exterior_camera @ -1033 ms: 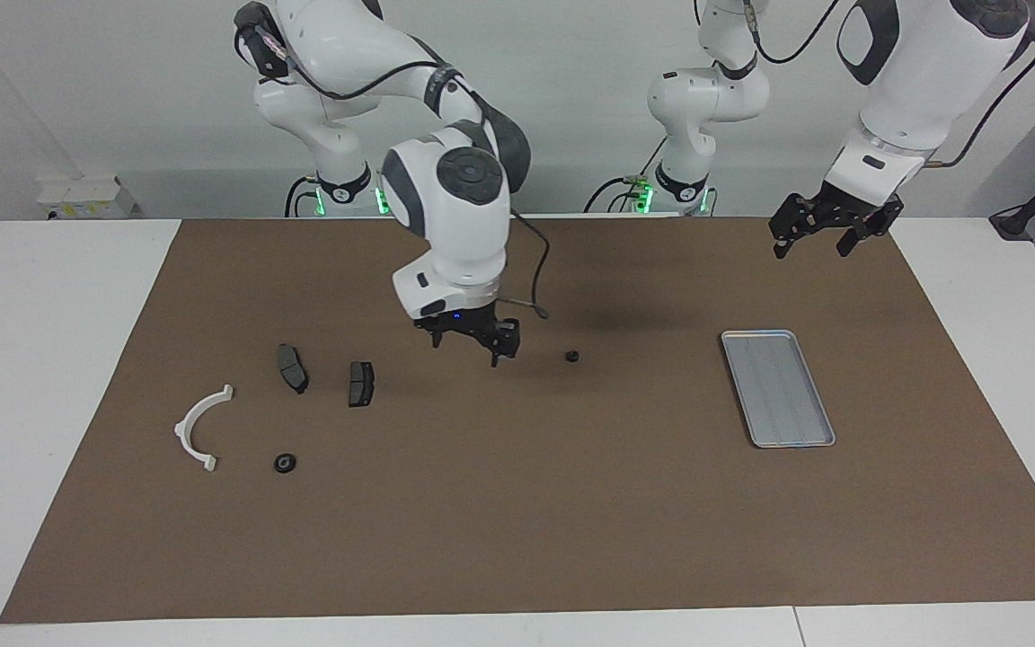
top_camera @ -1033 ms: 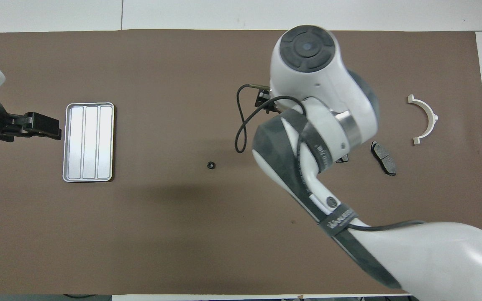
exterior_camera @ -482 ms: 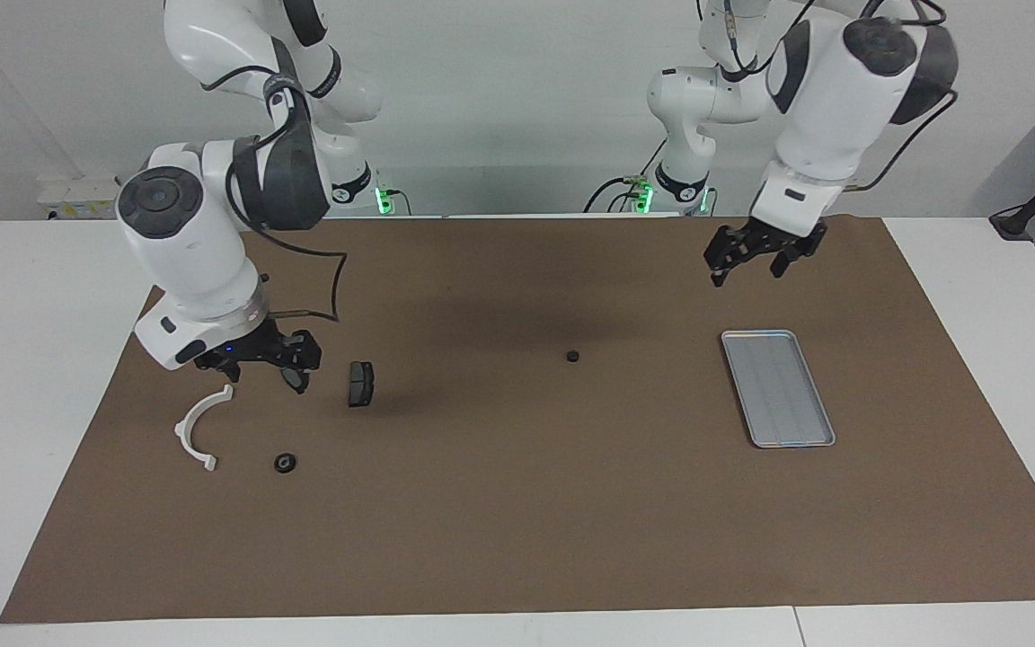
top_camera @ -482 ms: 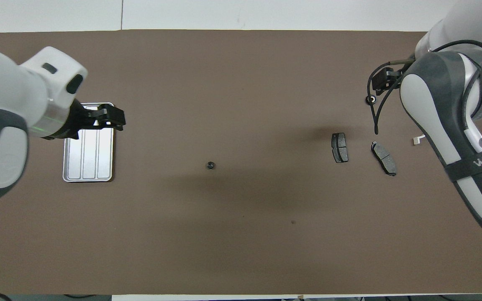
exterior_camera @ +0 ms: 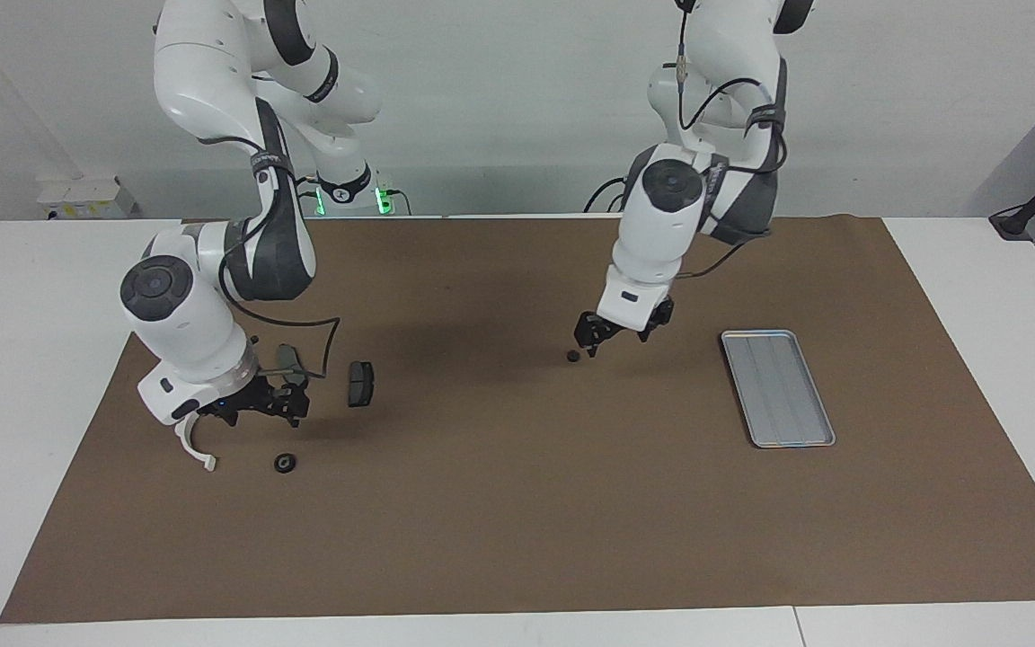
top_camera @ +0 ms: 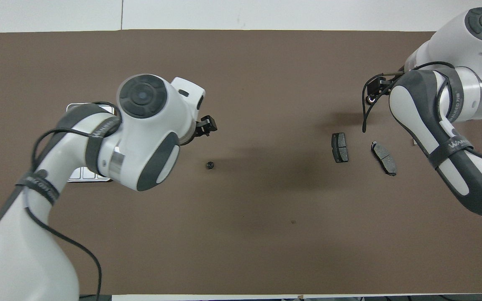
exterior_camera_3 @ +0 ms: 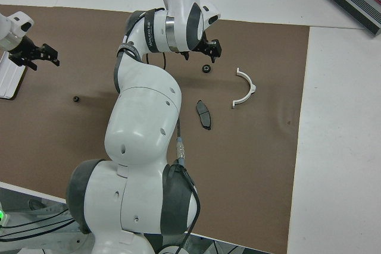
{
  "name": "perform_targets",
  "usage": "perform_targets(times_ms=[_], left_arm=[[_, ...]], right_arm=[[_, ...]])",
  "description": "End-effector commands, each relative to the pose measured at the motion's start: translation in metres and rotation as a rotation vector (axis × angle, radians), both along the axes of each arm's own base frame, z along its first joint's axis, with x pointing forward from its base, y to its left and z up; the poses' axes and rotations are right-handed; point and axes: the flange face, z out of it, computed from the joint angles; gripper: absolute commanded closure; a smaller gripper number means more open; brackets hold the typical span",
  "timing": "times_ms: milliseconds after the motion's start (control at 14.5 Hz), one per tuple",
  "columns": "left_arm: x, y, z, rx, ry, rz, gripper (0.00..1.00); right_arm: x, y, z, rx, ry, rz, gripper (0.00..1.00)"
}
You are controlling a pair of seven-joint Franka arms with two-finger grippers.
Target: Pick bearing gear from pile to tray
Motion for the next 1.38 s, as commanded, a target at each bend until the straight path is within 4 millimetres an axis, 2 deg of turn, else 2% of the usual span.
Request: perform_targets(times_ms=[0, 138, 207, 275, 482, 620, 895, 1102, 1240, 1309], left_arm=[[-0.014, -0.024, -0.053, 0.038, -0.016, 0.059, 0.0], [-0.026, -0.018, -0.07, 0.036, -0.014, 0.065, 0.0], [-0.033, -0.011, -0.077, 0.046, -0.001, 0.063, 0.05], [-0.035, -0.009, -0.079, 0.049, 0.003, 0.062, 0.09], [-0.035, -0.01, -0.079, 0.048, 0.003, 0.059, 0.11], [-0.036, -0.012, -0.079, 0.04, 0.0, 0.065, 0.17], [-0.045, -0.009, -0.089, 0.008, -0.008, 0.087, 0.2], [-0.048, -0.012, -0.09, -0.003, -0.02, 0.108, 0.2], [-0.049, -0.013, -0.091, -0.002, -0.018, 0.106, 0.21], [-0.049, -0.013, -0.091, -0.002, -0.018, 0.105, 0.23]], right_arm=[[0.008, -0.008, -0.03, 0.006, -0.018, -0.003, 0.0], [0.013, -0.009, -0.049, 0.013, -0.029, -0.006, 0.0], [0.013, -0.007, -0.055, 0.014, -0.028, -0.017, 0.0], [0.014, -0.005, -0.06, 0.013, -0.026, -0.038, 0.0], [0.016, -0.001, -0.078, -0.003, -0.038, -0.042, 0.0], [0.016, -0.001, -0.086, 0.0, -0.037, -0.043, 0.0], [0.011, -0.003, -0.1, 0.008, -0.044, -0.044, 0.02], [0.01, -0.004, -0.102, 0.008, -0.043, -0.042, 0.24], [0.009, -0.004, -0.102, 0.007, -0.035, -0.042, 0.46], [0.009, -0.004, -0.102, 0.006, -0.032, -0.042, 0.53]])
